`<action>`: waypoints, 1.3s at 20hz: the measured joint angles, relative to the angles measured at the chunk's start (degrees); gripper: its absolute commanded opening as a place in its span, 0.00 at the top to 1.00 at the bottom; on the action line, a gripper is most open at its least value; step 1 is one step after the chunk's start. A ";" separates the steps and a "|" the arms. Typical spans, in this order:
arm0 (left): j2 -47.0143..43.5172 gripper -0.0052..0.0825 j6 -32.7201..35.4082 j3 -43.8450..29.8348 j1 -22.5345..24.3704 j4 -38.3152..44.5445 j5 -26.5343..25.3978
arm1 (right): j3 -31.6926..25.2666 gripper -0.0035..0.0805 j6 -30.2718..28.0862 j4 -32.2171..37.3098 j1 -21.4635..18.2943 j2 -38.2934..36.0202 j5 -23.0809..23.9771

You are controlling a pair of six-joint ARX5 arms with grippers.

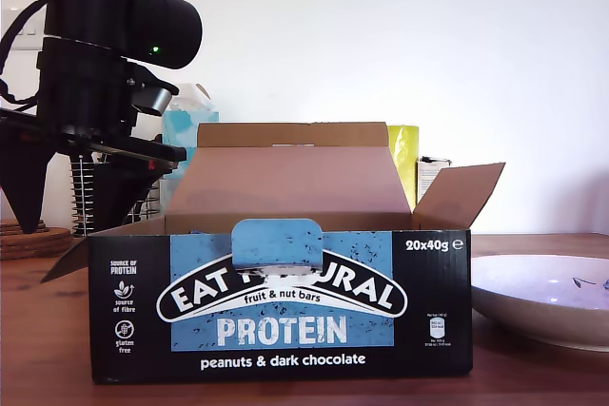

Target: Spread the side flaps of the carton box of snackbars

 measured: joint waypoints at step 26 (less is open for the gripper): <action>-57.42 0.97 18.67 -28.74 0.04 36.85 18.01 | -1.11 0.97 8.63 23.06 0.00 0.94 0.92</action>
